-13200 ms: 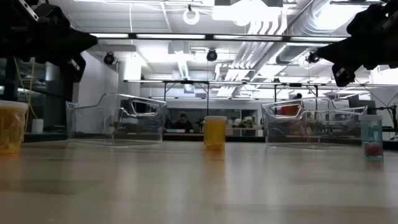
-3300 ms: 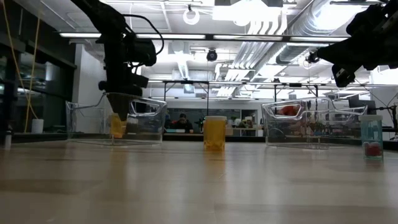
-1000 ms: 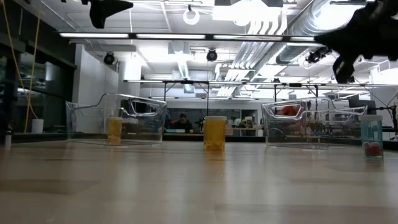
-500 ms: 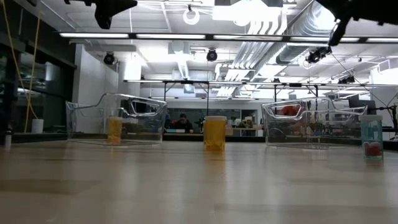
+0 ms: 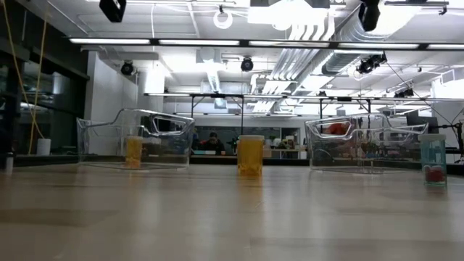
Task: Pick and place medicine bottles into bin by pill shape (circle, oval)
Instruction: Put the bottom green capsule bottle into the left transparent bin
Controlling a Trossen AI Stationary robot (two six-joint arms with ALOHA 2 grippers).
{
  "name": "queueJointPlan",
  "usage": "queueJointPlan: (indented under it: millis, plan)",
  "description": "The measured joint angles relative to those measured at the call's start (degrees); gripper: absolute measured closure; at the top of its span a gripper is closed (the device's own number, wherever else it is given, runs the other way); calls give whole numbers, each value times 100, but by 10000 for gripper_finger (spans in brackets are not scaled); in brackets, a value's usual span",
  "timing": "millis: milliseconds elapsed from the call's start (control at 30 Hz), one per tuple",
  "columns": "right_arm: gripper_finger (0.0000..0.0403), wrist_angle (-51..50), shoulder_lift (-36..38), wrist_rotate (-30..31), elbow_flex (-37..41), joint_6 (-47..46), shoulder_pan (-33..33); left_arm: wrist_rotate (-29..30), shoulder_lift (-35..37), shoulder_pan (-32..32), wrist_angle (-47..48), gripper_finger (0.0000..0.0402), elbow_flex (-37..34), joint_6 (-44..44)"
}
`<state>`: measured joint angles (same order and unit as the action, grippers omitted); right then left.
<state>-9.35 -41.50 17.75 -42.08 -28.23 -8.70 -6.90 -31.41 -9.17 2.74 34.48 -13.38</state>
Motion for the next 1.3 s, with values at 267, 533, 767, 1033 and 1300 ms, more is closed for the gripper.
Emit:
queueJointPlan:
  millis: [267, 533, 767, 1033, 1300]
  plan:
    - [304, -4632, -1621, -225, -2440, -1033, -292, 557, 77, 249, 4, 401, 0, 6]
    - [212, -6807, -2888, -561, -2892, -2727, -629, 624, 38, 253, 59, 401, 0, 0]
    - [203, -6832, -3551, -1092, -2453, -3997, -688, 619, 38, 253, 92, 401, 0, -466]
    - [203, -5927, -3772, -1634, -1551, -4710, -880, 608, 40, 253, 90, 401, 0, -503]
    - [203, -5031, -3753, -1654, -1128, -5027, -879, 721, 40, 253, 90, 401, 0, -494]
